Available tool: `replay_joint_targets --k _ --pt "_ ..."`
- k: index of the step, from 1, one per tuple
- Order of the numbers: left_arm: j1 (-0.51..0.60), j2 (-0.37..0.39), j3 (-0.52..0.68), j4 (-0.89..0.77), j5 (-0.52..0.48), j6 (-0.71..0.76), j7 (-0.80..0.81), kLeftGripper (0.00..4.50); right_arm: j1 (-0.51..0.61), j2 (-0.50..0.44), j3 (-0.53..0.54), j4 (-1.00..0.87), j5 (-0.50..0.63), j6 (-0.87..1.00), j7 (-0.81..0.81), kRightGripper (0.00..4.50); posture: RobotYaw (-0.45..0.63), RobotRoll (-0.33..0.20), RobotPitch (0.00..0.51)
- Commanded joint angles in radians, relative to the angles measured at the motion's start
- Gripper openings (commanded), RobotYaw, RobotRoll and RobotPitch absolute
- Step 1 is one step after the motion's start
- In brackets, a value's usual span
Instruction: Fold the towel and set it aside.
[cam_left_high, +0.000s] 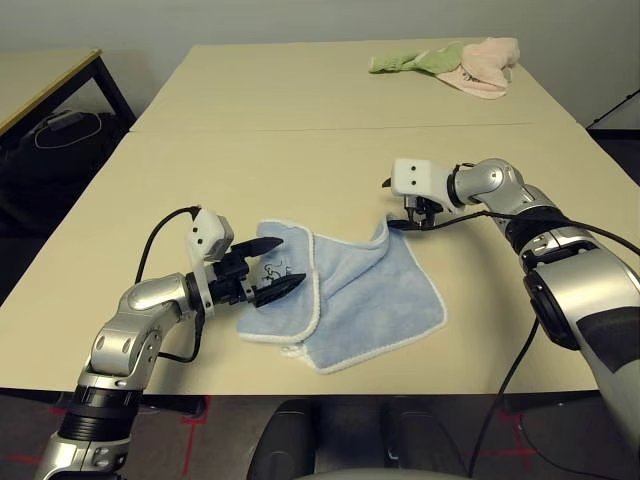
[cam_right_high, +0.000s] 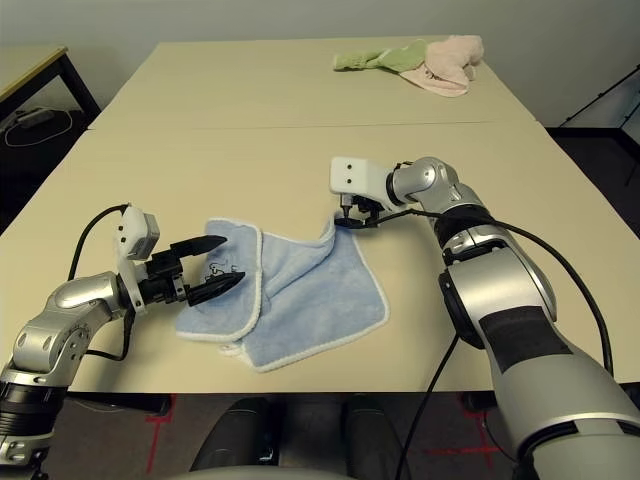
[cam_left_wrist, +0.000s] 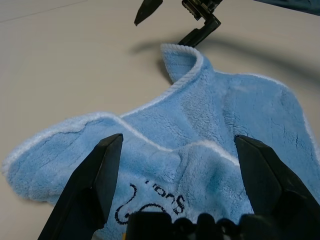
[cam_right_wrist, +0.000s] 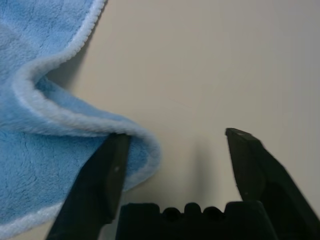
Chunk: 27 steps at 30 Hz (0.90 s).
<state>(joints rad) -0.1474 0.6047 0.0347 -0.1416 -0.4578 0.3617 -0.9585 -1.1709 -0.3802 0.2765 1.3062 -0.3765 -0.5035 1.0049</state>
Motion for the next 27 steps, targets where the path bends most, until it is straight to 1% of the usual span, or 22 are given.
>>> replay_joint_targets --k 1,5,6,8,16,23,27 --pt "0.008 0.009 -0.014 -0.02 0.009 0.009 -0.001 4.5 -0.009 -0.018 0.028 0.021 -0.031 0.013 0.019 2.77 0.17 0.0 0.091" --pt "0.004 0.013 -0.017 -0.02 0.009 0.011 -0.005 4.5 -0.005 -0.033 0.043 0.024 -0.047 0.027 0.045 1.27 0.17 0.0 0.091" --pt "0.001 0.013 -0.018 -0.019 0.009 0.012 -0.005 4.5 -0.005 -0.034 0.045 0.024 -0.051 0.028 0.047 0.78 0.17 0.0 0.091" --pt "-0.005 0.013 -0.021 -0.019 0.008 0.015 -0.005 4.5 -0.006 -0.036 0.042 0.024 -0.052 0.028 0.047 0.02 0.16 0.0 0.09" --pt "-0.011 0.018 -0.027 -0.013 0.008 0.017 -0.013 4.5 -0.007 -0.056 -0.007 0.02 -0.005 0.024 0.069 0.02 0.15 0.0 0.085" --pt "-0.022 0.013 -0.039 -0.001 0.011 0.019 -0.019 4.5 0.007 -0.054 -0.114 0.018 0.116 0.1 0.173 0.02 0.15 0.0 0.076" --pt "-0.025 0.011 -0.044 0.002 0.012 0.019 -0.02 4.5 0.012 -0.063 -0.113 0.011 0.117 0.099 0.191 0.02 0.16 0.0 0.071"
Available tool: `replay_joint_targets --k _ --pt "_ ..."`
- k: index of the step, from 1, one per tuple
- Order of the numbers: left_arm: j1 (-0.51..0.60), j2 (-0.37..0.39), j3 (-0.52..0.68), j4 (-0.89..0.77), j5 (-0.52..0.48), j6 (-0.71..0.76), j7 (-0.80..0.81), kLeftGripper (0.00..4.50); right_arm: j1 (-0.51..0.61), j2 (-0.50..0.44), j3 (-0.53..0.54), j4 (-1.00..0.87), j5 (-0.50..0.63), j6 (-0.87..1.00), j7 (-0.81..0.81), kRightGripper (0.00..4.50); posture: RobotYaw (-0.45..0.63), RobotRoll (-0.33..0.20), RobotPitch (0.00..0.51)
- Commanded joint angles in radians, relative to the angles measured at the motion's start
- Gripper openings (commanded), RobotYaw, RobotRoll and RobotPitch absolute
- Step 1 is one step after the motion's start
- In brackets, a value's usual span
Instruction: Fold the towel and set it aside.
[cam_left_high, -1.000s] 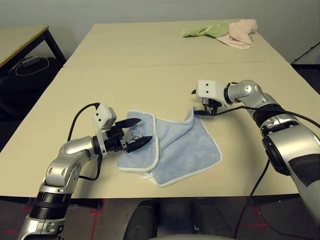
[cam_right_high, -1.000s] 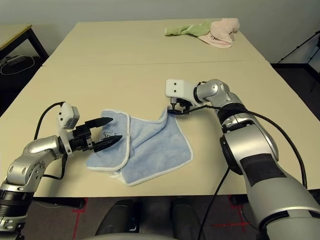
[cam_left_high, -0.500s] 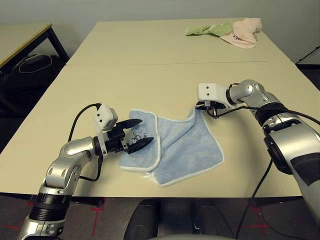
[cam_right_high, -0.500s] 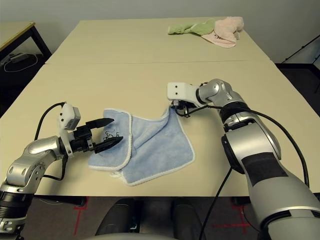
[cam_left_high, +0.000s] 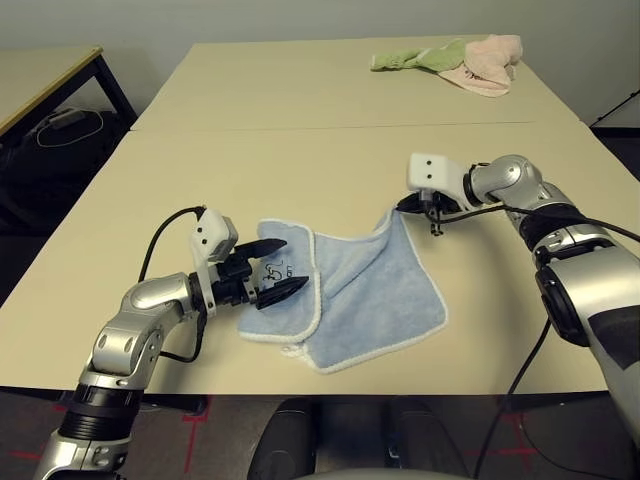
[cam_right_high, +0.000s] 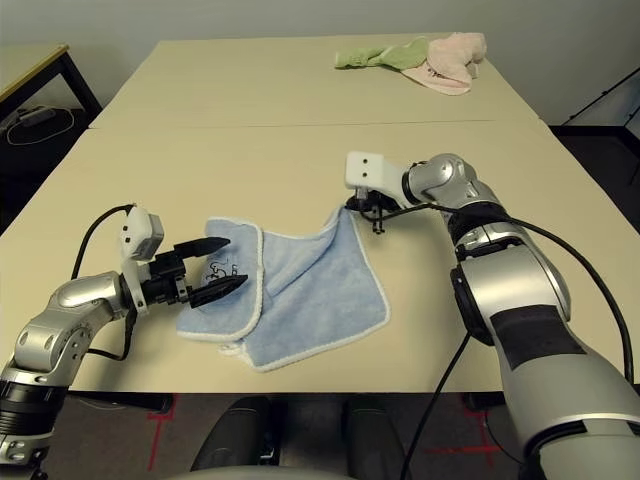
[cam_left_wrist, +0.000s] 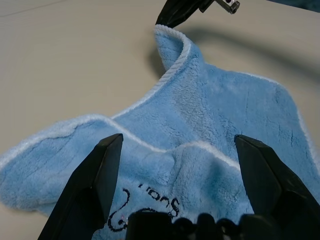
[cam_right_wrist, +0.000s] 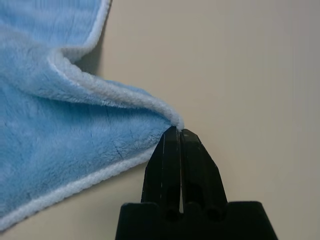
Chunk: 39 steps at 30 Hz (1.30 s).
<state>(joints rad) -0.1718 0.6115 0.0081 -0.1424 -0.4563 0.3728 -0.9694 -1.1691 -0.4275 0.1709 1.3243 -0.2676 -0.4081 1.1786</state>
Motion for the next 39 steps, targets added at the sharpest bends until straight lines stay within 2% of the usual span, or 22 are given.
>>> replay_joint_targets --k 1,9,19,23,32,33,35,36,39 --pt "-0.001 0.004 -0.019 0.004 0.011 0.008 -0.009 4.5 0.013 -0.016 -0.001 -0.008 0.003 -0.001 0.022 0.02 0.16 0.0 0.07" --pt "0.005 0.014 -0.024 0.003 0.017 0.005 -0.013 4.5 0.017 -0.01 0.07 -0.008 -0.065 -0.066 0.005 0.02 0.17 0.0 0.07" --pt "0.008 0.012 -0.025 0.004 0.025 0.003 -0.01 4.5 0.015 0.005 0.082 -0.003 -0.084 -0.081 -0.007 0.02 0.19 0.0 0.066" --pt "0.011 0.015 -0.023 0.001 0.026 0.004 -0.01 4.5 0.013 0.01 0.088 -0.002 -0.086 -0.083 -0.007 1.11 0.19 0.0 0.066" --pt "0.014 0.02 -0.021 0.0 0.029 0.003 -0.009 4.5 0.012 0.013 0.095 0.0 -0.088 -0.083 -0.012 4.45 0.19 0.0 0.066" --pt "0.015 0.02 -0.021 -0.001 0.029 0.003 -0.01 4.5 0.012 0.015 0.095 0.0 -0.087 -0.083 -0.012 4.48 0.19 0.0 0.067" --pt "0.015 0.02 -0.021 0.0 0.03 0.003 -0.01 4.5 0.013 0.018 0.096 0.0 -0.087 -0.081 -0.01 4.28 0.19 0.0 0.068" --pt "0.015 0.02 -0.021 0.0 0.031 0.002 -0.01 4.5 0.013 0.02 0.096 0.0 -0.087 -0.08 -0.01 4.05 0.19 0.0 0.069" --pt "0.016 0.019 -0.022 -0.001 0.032 0.001 -0.009 4.5 0.013 0.024 0.095 0.0 -0.085 -0.076 -0.006 2.89 0.19 0.0 0.069"
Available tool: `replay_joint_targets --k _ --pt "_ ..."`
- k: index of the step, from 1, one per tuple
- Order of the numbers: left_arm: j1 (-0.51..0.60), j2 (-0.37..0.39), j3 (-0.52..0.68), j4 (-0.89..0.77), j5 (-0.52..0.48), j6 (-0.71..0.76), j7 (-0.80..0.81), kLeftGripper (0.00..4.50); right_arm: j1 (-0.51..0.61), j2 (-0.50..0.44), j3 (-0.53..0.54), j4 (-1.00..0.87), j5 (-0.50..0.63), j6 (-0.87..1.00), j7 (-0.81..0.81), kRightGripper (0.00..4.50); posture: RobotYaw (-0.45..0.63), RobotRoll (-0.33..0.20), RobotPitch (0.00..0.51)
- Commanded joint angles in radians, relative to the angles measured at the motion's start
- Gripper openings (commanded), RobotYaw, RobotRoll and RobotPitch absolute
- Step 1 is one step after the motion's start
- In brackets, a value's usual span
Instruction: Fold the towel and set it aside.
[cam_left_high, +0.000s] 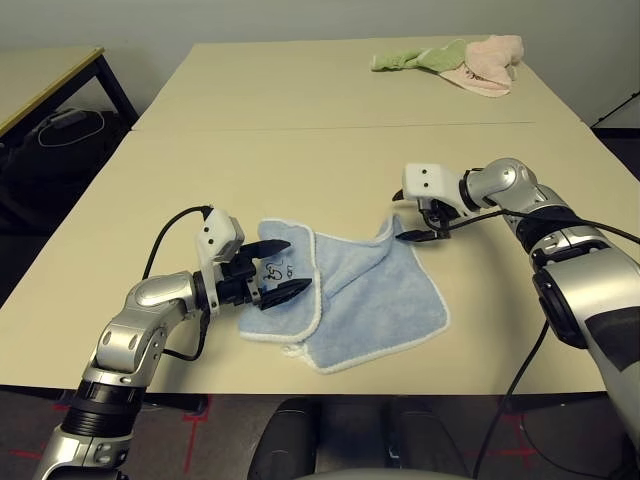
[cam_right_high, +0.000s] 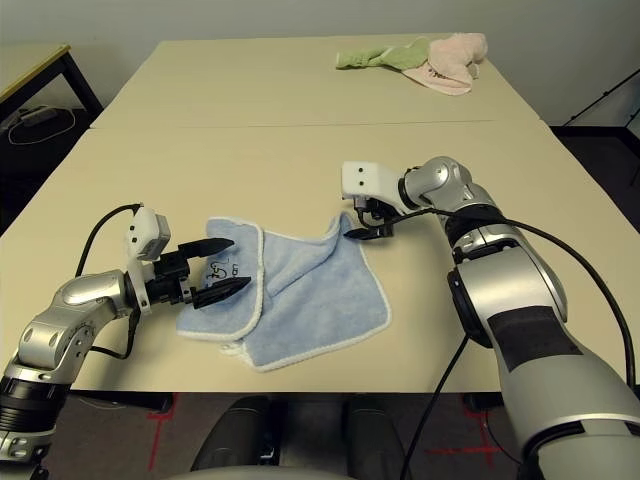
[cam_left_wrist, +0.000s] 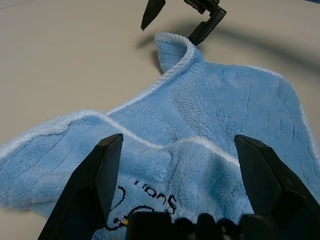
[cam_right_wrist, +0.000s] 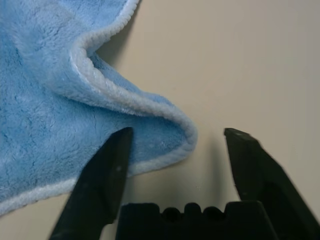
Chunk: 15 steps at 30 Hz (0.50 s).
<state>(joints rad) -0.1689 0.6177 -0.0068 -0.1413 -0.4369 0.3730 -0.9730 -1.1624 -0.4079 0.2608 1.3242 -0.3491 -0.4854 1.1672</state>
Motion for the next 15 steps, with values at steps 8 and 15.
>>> replay_joint_targets --k 8,15 --pt "0.014 0.012 -0.007 -0.003 0.016 -0.001 -0.004 4.5 -0.001 0.002 0.001 0.002 -0.003 0.009 -0.004 0.04 0.2 0.0 0.066" --pt "0.005 0.016 -0.009 0.009 0.015 0.002 -0.015 4.5 -0.006 -0.028 -0.014 0.0 0.012 0.012 0.009 0.04 0.18 0.0 0.058"
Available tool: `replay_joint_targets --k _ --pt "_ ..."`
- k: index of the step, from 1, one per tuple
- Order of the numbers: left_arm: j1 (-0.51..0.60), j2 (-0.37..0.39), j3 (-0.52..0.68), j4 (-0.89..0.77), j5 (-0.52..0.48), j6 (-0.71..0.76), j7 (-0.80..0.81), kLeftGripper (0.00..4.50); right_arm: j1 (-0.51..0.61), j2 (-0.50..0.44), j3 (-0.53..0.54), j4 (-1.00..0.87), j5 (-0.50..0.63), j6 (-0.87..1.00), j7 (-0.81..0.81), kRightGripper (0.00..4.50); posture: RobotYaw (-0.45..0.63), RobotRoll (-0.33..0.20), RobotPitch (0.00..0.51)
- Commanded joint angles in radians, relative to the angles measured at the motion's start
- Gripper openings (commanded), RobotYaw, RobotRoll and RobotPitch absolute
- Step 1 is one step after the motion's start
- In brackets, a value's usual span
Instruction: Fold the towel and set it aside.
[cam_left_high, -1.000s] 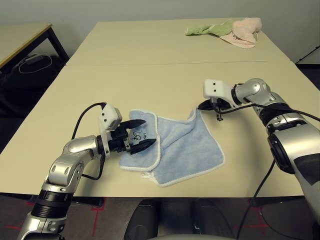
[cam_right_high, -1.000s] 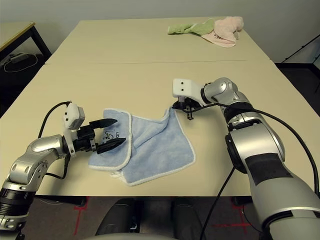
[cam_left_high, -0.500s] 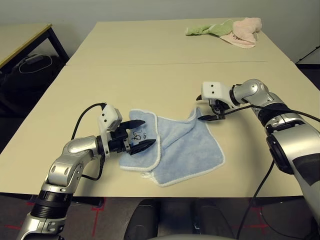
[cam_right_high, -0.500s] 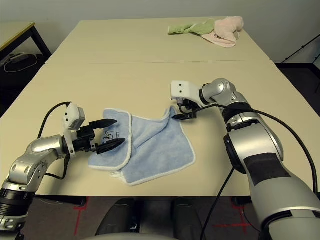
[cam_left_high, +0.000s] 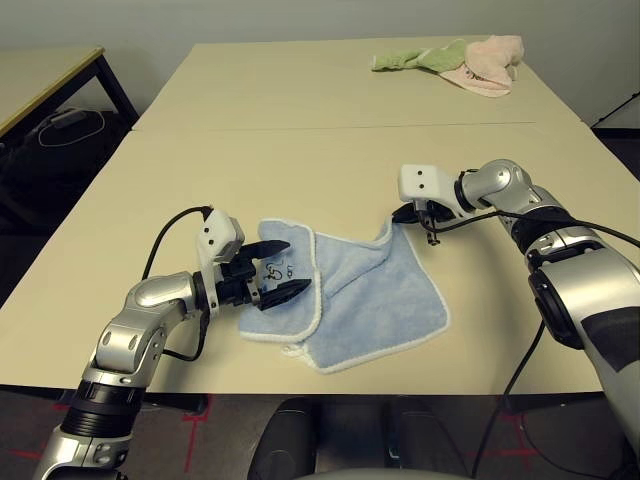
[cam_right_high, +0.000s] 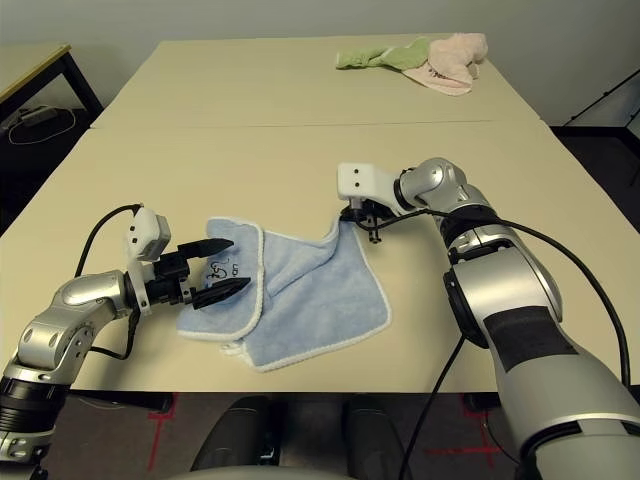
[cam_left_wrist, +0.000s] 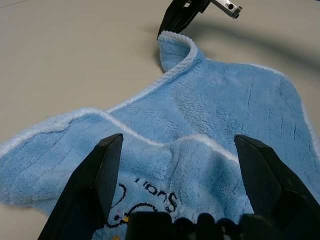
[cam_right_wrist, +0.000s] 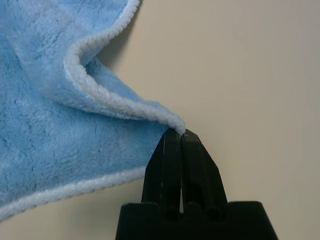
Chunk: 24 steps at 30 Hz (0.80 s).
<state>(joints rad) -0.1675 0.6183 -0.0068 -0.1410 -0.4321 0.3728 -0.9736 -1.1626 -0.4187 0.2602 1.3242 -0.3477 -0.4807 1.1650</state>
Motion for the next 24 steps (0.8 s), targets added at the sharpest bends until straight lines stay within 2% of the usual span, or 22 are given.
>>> replay_joint_targets --k 1,14,19,24 --pt "0.001 0.018 -0.009 0.011 0.008 0.006 -0.019 4.5 -0.006 -0.025 -0.021 -0.001 0.02 0.009 0.018 0.04 0.18 0.0 0.056" --pt "-0.064 0.039 -0.003 0.051 0.0 0.009 -0.075 4.5 0.059 -0.079 -0.146 -0.091 0.183 -0.037 0.1 0.04 0.08 0.0 0.046" --pt "-0.081 0.035 0.001 0.073 0.012 -0.014 -0.079 4.5 0.092 -0.075 -0.176 -0.155 0.232 -0.073 0.073 0.04 0.06 0.0 0.047" --pt "-0.094 0.027 0.003 0.093 0.015 -0.023 -0.063 4.5 0.087 -0.055 -0.221 -0.21 0.284 -0.128 -0.035 0.04 0.05 0.0 0.043"
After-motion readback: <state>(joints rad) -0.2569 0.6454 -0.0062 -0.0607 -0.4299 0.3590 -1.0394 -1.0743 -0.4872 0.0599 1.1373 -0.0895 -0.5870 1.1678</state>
